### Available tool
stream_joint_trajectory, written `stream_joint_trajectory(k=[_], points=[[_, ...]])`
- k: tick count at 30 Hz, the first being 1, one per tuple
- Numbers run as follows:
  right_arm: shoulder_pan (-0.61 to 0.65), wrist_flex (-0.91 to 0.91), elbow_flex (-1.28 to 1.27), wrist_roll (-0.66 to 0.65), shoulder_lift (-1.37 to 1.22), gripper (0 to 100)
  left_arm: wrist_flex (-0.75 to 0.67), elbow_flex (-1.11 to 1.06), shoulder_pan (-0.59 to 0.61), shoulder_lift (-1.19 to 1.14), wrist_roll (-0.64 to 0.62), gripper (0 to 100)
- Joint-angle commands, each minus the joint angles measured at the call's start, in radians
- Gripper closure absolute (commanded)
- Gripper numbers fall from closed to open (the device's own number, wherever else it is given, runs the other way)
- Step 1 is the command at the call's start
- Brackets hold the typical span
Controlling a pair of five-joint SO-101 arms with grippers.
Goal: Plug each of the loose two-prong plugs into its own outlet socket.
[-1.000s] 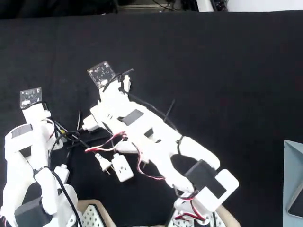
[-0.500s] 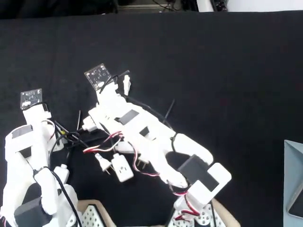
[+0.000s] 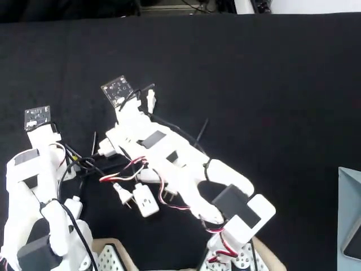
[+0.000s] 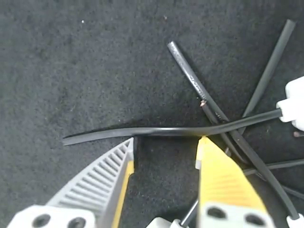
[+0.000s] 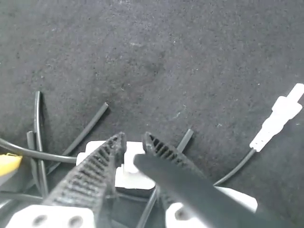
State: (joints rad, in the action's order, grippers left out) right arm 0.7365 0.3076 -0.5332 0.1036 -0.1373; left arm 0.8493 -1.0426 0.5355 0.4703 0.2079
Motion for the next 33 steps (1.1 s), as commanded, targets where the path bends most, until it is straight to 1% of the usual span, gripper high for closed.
stream_joint_trajectory(k=[1, 12, 24, 33], points=[[-0.028, -0.006, 0.045, -0.005, 0.019, 98.6, -0.015, 0.005, 0.008, 0.002, -0.005, 78], [-0.046, -0.006, 0.025, -0.008, 0.016, 98.6, -0.015, 0.005, 0.008, 0.002, -0.005, 78], [0.003, -0.003, 0.024, -0.011, 0.005, 98.6, -0.015, 0.005, 0.008, 0.002, -0.005, 78], [0.015, 0.107, 0.116, -0.011, -0.113, 98.6, -0.015, 0.005, 0.008, 0.002, -0.005, 78]])
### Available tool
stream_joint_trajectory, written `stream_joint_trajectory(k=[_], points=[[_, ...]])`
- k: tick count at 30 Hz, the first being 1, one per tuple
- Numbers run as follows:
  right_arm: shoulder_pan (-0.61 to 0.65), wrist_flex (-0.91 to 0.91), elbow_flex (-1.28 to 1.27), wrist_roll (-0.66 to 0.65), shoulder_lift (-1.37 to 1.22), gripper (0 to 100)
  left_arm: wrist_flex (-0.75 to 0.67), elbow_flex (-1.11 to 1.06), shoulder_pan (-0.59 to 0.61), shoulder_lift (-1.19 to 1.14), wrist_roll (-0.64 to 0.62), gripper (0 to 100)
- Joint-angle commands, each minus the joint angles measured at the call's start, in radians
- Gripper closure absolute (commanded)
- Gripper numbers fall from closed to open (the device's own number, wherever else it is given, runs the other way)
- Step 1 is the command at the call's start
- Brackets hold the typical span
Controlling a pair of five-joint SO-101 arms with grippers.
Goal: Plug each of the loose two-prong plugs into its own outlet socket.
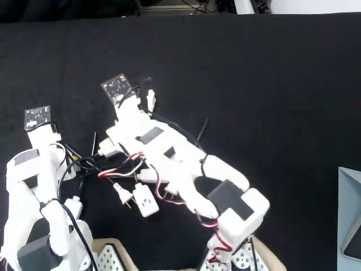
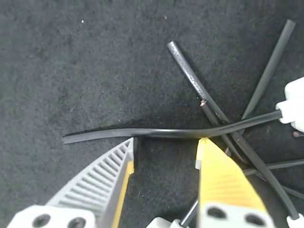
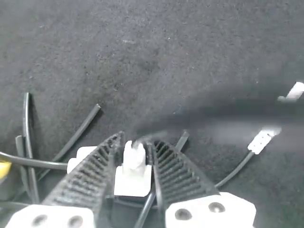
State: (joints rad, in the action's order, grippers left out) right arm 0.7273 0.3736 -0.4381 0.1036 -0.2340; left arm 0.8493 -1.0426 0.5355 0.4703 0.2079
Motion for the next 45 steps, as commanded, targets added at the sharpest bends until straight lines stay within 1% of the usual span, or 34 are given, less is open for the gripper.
stream_joint_trajectory(k=[1, 10, 12, 16, 18, 20, 23, 27, 33, 37, 41, 45], points=[[0.025, 0.046, 0.022, -0.011, -0.016, 98.6, -0.015, 0.005, 0.008, 0.002, -0.005, 78], [0.023, 0.048, 0.025, -0.012, -0.016, 98.6, -0.009, 0.007, 0.007, 0.002, -0.005, 78], [0.025, 0.048, 0.021, -0.035, -0.016, 98.6, -0.006, 0.005, -0.001, 0.002, -0.005, 78], [0.029, 0.048, 0.005, -0.054, -0.016, 98.6, 0.043, 0.015, -0.024, 0.002, -0.002, 78], [0.029, 0.048, 0.005, -0.054, -0.016, 98.6, 0.071, 0.015, -0.056, 0.002, 0.041, 78], [0.029, 0.048, 0.005, -0.054, -0.016, 98.6, 0.100, 0.015, -0.087, 0.002, 0.130, 78], [0.029, 0.048, 0.004, -0.052, -0.016, 98.6, 0.112, 0.025, -0.104, 0.002, 0.209, 78], [0.029, 0.048, 0.004, -0.049, -0.016, 98.6, 0.123, 0.087, -0.085, 0.003, 0.245, 78], [0.029, 0.048, 0.004, -0.048, -0.016, 98.6, 0.192, 0.302, -0.030, 0.063, 0.245, 78], [0.029, 0.048, 0.004, -0.048, -0.016, 98.6, 0.170, 0.378, -0.036, 0.089, 0.244, 78], [0.029, 0.048, 0.004, -0.032, -0.016, 98.6, 0.028, 0.346, -0.076, 0.035, 0.241, 78], [0.029, 0.048, 0.004, -0.006, -0.016, 98.6, -0.117, 0.315, -0.099, -0.110, 0.161, 78]])
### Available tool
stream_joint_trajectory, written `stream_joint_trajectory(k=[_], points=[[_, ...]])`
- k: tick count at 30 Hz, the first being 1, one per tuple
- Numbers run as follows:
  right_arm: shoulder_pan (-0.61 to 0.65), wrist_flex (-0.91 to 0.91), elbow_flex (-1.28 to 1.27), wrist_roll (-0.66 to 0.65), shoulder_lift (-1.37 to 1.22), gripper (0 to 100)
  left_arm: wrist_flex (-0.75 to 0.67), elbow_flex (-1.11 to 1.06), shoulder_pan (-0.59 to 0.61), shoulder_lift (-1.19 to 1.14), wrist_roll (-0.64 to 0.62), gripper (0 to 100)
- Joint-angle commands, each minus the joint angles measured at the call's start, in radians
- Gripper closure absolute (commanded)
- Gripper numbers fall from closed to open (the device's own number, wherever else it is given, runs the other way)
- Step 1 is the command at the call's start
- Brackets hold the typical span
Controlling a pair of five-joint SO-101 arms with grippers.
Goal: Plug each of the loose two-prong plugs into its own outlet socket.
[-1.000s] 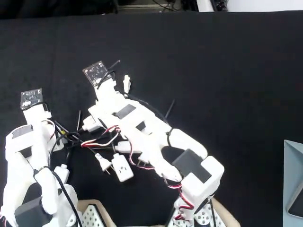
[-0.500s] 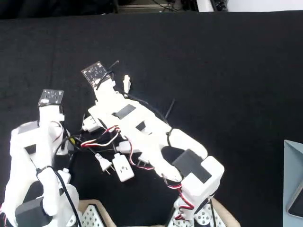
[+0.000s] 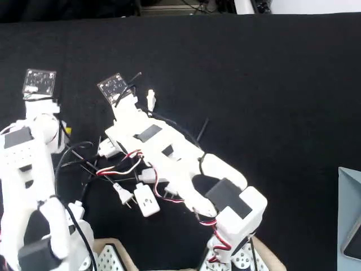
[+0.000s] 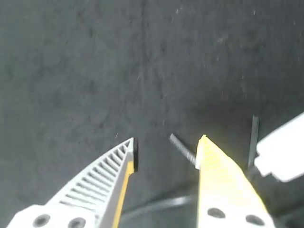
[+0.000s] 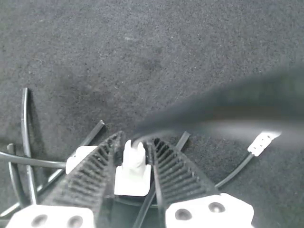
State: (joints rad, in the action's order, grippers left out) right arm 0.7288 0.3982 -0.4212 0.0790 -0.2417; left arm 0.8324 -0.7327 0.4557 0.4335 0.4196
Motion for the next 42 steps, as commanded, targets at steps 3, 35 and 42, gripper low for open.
stream_joint_trajectory(k=[3, 35, 42], points=[[0.028, 0.023, -0.013, 0.018, -0.008, 98.6, -0.170, 0.015, -0.019, -0.206, -0.092, 78], [0.028, 0.021, -0.024, 0.018, -0.007, 98.6, 0.242, 0.002, -0.096, -0.186, -0.094, 78], [0.028, 0.017, -0.073, 0.014, 0.033, 98.6, 0.242, -0.005, 0.064, -0.035, -0.095, 78]])
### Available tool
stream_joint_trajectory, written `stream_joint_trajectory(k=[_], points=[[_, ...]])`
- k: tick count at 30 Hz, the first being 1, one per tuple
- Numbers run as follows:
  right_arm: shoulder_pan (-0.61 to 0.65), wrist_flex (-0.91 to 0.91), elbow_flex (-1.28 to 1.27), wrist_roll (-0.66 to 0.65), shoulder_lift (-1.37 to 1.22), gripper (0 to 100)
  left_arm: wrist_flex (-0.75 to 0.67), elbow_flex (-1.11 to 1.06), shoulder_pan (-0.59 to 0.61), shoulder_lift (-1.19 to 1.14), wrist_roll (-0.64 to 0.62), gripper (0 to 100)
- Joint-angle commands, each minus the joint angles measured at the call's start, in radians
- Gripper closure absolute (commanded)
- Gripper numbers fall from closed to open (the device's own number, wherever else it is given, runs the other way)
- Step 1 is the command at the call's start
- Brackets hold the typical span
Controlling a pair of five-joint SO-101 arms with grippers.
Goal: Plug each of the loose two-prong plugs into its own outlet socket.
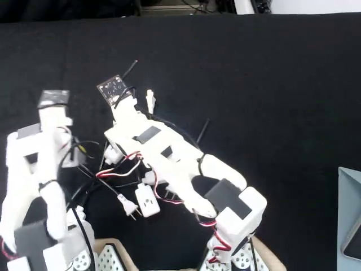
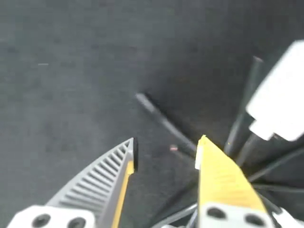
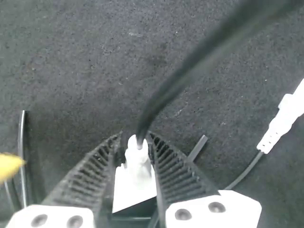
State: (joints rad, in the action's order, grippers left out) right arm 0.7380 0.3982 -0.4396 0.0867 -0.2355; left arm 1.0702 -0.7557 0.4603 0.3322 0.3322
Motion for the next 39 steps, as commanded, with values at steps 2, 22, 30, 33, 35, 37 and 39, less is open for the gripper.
stream_joint_trajectory(k=[2, 22, 30, 33, 35, 37, 39], points=[[0.018, 0.015, -0.087, 0.005, 0.068, 98.6, 0.006, 0.010, 0.093, 0.084, -0.008, 78], [0.018, -0.153, -0.415, -0.253, 0.262, 98.6, -0.256, -0.262, 0.111, 0.097, -0.009, 78], [0.018, -0.147, -0.501, -0.331, 0.346, 98.6, -0.256, -0.265, 0.110, 0.089, -0.009, 78], [0.018, -0.155, -0.498, -0.330, 0.321, 98.6, -0.258, -0.265, 0.110, 0.089, -0.009, 78], [0.018, -0.155, -0.467, -0.328, 0.300, 98.6, -0.258, -0.265, 0.110, 0.089, -0.009, 78], [0.018, -0.155, -0.429, -0.325, 0.272, 98.6, -0.258, -0.265, 0.110, 0.087, -0.009, 78], [0.018, -0.155, -0.398, -0.325, 0.257, 98.6, -0.258, -0.265, 0.110, 0.087, -0.009, 78]])
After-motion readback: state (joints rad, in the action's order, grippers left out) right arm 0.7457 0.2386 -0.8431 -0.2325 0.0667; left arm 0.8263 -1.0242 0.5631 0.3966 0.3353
